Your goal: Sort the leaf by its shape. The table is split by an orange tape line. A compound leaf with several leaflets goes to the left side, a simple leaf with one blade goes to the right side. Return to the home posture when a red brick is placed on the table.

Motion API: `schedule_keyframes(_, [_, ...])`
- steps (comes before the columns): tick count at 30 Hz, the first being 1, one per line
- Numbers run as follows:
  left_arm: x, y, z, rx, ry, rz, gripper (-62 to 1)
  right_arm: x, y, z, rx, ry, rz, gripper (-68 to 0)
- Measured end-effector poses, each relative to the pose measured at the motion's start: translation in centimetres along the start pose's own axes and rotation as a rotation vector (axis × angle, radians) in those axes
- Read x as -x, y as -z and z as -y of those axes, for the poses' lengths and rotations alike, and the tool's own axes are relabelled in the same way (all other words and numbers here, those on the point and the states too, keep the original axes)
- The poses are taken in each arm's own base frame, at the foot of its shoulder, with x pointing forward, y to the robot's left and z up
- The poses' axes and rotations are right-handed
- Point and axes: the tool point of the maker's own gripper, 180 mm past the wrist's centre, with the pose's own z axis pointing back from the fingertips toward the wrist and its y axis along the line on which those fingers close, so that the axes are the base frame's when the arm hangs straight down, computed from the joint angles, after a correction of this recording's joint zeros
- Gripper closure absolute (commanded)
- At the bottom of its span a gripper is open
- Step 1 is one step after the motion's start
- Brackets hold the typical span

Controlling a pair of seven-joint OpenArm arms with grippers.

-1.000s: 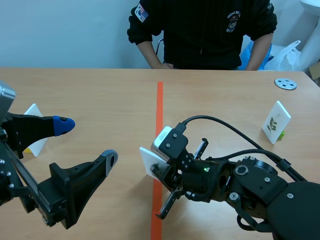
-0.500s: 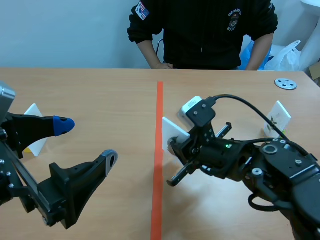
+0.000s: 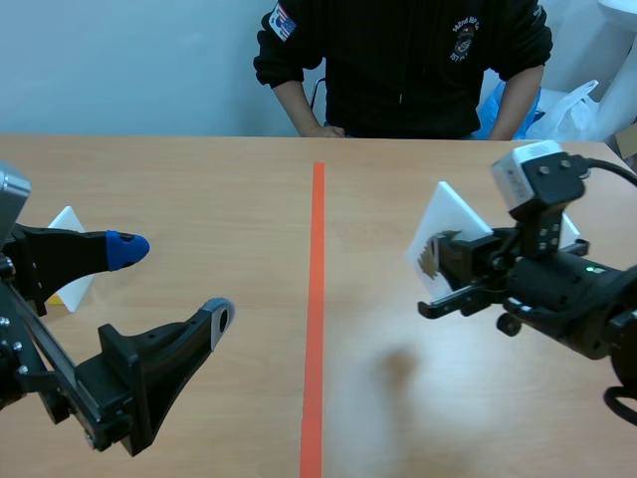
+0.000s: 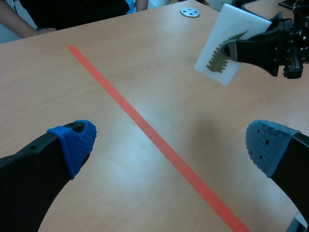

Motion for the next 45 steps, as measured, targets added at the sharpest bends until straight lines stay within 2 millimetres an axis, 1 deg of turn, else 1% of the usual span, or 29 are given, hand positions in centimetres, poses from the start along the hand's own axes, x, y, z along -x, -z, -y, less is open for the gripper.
schedule_keyframes(2, [0.0,0.0,0.0,0.0,0.0,0.0,-62.3,0.6,-0.7,1.6,0.045,0.006,-0.03,-2.0])
schedule_keyframes(8, [0.0,0.0,0.0,0.0,0.0,0.0,-62.3,1.6,-1.6,4.7,0.126,-0.025,-0.063,-2.0])
schedule_keyframes(11, [0.0,0.0,0.0,0.0,0.0,0.0,-62.3,3.3,-1.8,5.8,0.164,-0.005,-0.101,-2.0])
schedule_keyframes(14, [0.0,0.0,0.0,0.0,0.0,-0.001,-62.3,5.1,-1.4,7.1,0.19,0.031,-0.14,-2.0])
schedule_keyframes(16, [0.0,0.0,0.0,0.0,0.0,0.0,-62.3,5.8,-1.0,8.2,0.21,0.045,-0.157,-2.0])
schedule_keyframes(18, [0.0,0.0,0.0,0.0,0.0,0.0,-62.3,6.0,-0.4,9.4,0.233,0.056,-0.161,-2.0])
schedule_keyframes(22, [0.0,0.0,0.0,0.0,0.0,0.0,-62.3,5.6,0.8,11.3,0.267,0.073,-0.151,-2.0])
schedule_keyframes(25, [0.0,0.0,0.0,0.0,0.0,0.0,-62.3,5.6,1.3,12.1,0.288,0.081,-0.148,-2.0])
schedule_keyframes(28, [0.0,0.0,0.0,0.0,0.0,0.0,-62.3,6.2,1.5,12.7,0.305,0.077,-0.158,-2.0])
schedule_keyframes(30, [0.0,0.0,0.0,0.0,0.003,-0.002,-62.3,6.7,1.3,13.3,0.336,0.084,-0.166,-2.0])
schedule_keyframes(33, [0.0,0.0,0.0,0.0,0.003,-0.002,-62.3,6.9,1.0,13.8,0.371,0.089,-0.155,-2.0])
schedule_keyframes(38, [0.0,0.0,0.0,0.0,0.003,-0.002,-62.3,6.4,0.5,15.0,0.417,0.08,-0.13,-2.0])
schedule_keyframes(40, [0.0,0.0,0.0,0.0,0.003,-0.002,-62.3,6.5,0.2,15.4,0.427,0.073,-0.14,-2.0])
schedule_keyframes(45, [0.0,0.0,0.0,0.0,0.003,-0.003,-62.3,6.8,0.1,15.5,0.432,0.078,-0.134,-2.0])
